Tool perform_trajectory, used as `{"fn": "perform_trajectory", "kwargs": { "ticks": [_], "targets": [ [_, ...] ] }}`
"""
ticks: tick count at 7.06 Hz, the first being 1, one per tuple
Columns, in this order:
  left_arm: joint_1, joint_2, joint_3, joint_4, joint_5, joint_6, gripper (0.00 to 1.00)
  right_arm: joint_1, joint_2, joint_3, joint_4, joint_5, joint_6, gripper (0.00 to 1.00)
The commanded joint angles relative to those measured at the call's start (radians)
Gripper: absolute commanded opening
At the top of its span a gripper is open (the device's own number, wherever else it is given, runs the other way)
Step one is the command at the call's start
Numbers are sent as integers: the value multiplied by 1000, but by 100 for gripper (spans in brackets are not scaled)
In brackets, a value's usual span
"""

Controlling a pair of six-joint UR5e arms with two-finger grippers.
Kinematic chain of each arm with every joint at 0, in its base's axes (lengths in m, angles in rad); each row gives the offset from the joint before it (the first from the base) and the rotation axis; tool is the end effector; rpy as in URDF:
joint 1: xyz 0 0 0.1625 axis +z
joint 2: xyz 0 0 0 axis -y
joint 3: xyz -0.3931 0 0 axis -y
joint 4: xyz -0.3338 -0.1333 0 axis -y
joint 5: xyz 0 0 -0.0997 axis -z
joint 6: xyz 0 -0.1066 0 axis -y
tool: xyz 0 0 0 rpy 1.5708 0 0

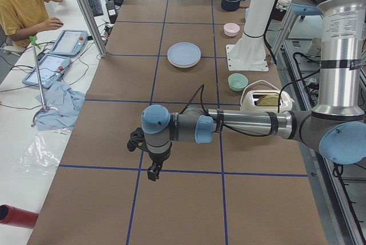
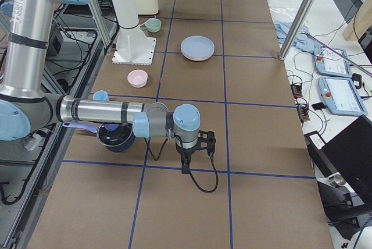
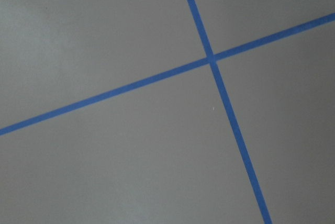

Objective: Stack three plates with pink and blue

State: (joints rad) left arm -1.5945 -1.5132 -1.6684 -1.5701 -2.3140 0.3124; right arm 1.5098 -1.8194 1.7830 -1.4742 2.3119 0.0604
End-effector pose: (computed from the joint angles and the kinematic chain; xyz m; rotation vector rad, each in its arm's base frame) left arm -0.0710 -0.4120 0.6161 0.1619 0.7291 0.2898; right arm 0.0404 -0.3442 0.6282 0.0124 -0.7430 -0.0229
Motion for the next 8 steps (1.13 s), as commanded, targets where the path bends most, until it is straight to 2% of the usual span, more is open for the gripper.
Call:
{"fn": "perform_trajectory", "kwargs": {
  "ticks": [1, 4, 8],
  "targets": [
    [-4, 5, 3, -4, -44, -9, 100, 4, -3, -1, 0, 11, -5, 100],
    [-12, 8, 2, -13, -48, 4, 100, 6, -12, -2, 3, 9, -4, 100],
    [-8, 8, 3, -27, -41, -6, 100, 15, -14, 47, -3, 6, 6, 100]
  ]
}}
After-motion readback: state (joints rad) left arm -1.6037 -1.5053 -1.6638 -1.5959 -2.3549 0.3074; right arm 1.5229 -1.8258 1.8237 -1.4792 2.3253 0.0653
